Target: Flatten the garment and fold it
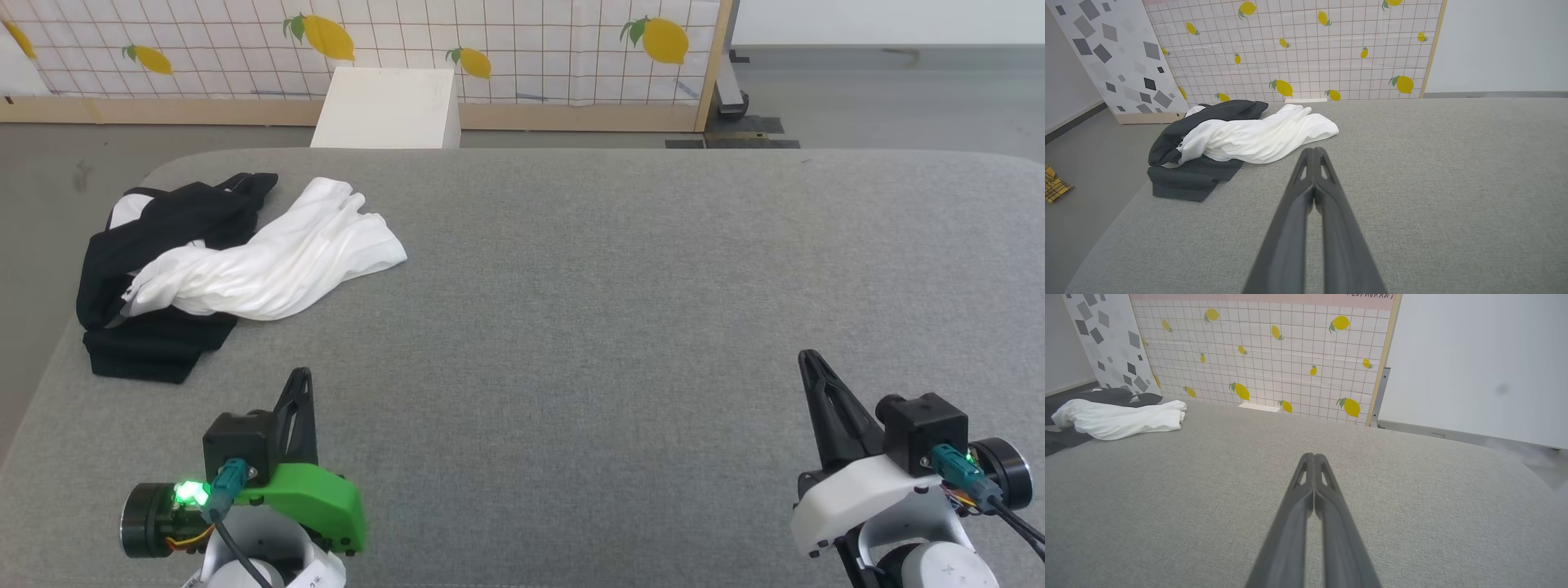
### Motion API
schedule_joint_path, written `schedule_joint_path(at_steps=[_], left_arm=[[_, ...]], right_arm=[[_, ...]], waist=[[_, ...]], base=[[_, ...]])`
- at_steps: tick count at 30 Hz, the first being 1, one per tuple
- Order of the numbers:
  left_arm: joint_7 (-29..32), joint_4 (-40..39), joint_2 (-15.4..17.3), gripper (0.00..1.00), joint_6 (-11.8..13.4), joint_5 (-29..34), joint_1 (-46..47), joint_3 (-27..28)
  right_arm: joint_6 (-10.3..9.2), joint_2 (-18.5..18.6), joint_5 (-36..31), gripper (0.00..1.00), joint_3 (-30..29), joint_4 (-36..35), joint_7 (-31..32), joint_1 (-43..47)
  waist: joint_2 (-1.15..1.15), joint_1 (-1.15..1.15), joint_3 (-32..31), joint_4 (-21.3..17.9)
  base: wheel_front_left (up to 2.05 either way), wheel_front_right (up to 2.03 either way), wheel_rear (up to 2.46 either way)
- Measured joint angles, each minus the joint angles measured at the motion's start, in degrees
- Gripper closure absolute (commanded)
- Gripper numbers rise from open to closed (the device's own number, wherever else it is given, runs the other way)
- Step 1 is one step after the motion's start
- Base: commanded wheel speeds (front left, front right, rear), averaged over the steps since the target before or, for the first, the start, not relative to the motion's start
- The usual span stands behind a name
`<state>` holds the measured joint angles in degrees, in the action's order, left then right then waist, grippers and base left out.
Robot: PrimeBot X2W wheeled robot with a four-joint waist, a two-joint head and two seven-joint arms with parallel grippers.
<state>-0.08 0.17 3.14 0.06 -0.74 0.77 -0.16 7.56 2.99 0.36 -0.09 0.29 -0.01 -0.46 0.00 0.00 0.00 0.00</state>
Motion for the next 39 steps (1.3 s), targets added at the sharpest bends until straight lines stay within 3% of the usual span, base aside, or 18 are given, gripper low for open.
schedule_joint_path(at_steps=[9, 10, 39], left_arm=[[0.0, 0.0, 0.0, 1.0, 0.0, 0.0, 0.0, 0.0], [0.0, 0.01, 0.01, 0.0, 0.0, -0.07, 0.01, -0.02], [-2.6, 2.03, 0.01, 0.0, 0.85, -1.72, 0.07, -1.71]], right_arm=[[0.0, 0.0, 0.0, 1.0, 0.01, 0.0, 0.0, 0.0], [0.0, 0.01, 0.02, 0.0, 0.0, 0.02, 0.0, 0.0], [0.0, 0.01, 2.94, 0.0, -1.83, 1.77, -2.55, 0.51]], waist=[[0.0, 0.0, 0.0, 0.0], [0.0, 0.0, 0.0, 0.0], [0.0, 0.0, 0.04, 0.04]], base=[[0.0, 0.0, 0.0], [0.0, 0.0, 0.0], [0.0, 0.0, 0.0]])
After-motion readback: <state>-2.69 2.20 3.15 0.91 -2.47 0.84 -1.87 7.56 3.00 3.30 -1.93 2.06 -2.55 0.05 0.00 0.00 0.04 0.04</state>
